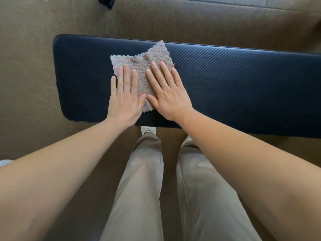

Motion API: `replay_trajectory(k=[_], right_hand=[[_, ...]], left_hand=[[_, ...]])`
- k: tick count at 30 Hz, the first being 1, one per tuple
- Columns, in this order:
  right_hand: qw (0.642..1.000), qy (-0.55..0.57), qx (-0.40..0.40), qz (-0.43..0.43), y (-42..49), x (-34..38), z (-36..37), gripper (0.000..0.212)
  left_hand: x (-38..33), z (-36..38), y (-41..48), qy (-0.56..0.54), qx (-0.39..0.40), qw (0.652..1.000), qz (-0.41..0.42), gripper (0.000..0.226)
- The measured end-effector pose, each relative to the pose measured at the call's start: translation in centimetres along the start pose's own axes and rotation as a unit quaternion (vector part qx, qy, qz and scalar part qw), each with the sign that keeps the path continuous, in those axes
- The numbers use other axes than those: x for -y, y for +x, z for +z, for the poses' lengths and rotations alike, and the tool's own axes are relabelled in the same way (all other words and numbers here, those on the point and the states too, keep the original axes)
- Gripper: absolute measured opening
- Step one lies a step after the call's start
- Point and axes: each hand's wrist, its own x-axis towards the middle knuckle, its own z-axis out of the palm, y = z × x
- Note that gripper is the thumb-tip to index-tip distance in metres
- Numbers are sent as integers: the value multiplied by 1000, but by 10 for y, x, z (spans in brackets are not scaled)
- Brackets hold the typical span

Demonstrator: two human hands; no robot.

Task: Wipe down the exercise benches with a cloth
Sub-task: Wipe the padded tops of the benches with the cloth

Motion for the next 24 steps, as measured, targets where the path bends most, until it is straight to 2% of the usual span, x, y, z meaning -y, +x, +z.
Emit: replay_trajectory(k=[13,19,24], right_hand=[[994,7,6,108,-156,-125,31,75],[985,5,7,172,-229,-179,45,78],[977,7,11,213,-266,-200,59,79]], left_hand=[[-175,1,10,-8,40,987,156,79],[-264,-3,7,-9,50,978,203,78],[-303,-1,7,7,50,968,247,78]])
